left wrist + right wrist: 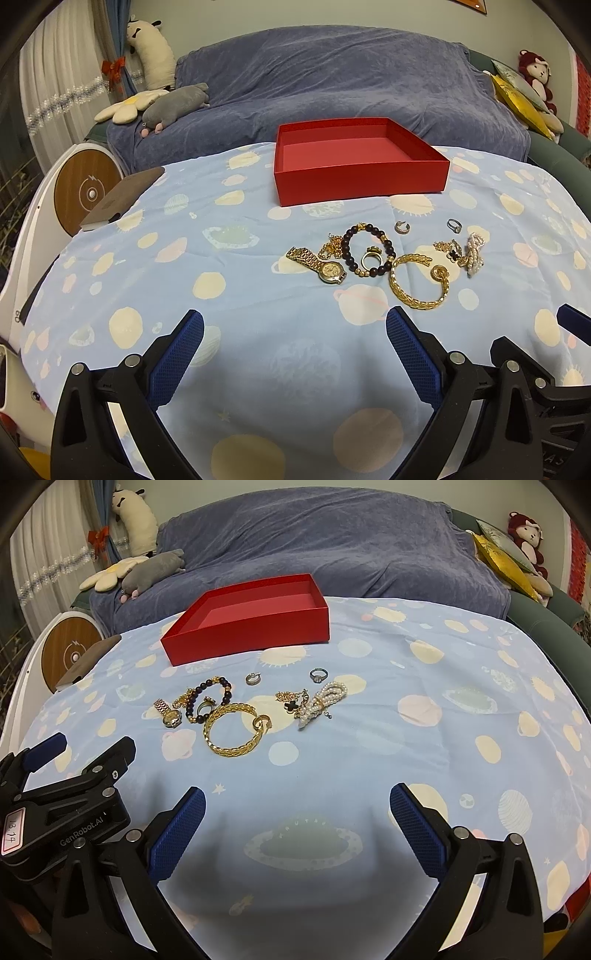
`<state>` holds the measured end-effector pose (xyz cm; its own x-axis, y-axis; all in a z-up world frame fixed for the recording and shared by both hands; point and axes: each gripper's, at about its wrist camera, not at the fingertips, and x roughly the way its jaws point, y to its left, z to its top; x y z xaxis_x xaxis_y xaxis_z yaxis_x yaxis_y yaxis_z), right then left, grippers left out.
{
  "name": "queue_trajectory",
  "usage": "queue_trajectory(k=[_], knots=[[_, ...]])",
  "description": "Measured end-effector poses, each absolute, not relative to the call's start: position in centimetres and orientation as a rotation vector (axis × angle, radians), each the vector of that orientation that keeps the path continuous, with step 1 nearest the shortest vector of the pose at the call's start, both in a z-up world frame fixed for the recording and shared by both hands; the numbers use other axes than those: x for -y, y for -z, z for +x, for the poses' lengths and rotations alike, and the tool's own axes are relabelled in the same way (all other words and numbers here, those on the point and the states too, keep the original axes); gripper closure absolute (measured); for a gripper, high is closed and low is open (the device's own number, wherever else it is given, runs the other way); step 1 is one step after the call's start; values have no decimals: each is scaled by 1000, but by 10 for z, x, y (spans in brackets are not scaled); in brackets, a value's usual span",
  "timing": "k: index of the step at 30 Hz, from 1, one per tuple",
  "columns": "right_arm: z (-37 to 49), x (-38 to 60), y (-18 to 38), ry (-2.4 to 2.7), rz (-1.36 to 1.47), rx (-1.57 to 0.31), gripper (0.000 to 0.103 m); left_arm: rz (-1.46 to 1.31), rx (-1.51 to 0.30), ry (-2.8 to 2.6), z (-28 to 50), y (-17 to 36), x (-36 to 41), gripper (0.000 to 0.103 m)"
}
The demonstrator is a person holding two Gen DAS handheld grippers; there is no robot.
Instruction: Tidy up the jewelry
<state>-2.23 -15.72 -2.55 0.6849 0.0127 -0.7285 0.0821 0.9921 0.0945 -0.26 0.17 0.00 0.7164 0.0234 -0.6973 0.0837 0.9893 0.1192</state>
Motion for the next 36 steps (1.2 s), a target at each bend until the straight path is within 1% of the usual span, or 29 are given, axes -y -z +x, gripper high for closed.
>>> queue_trajectory(k=[9, 36], knots=[[-23, 156, 24, 43, 105, -804, 5, 152, -800, 26, -1, 2, -1, 7], [-24, 156, 24, 48, 101, -796, 5, 157, -771, 13, -3, 3, -1, 7]])
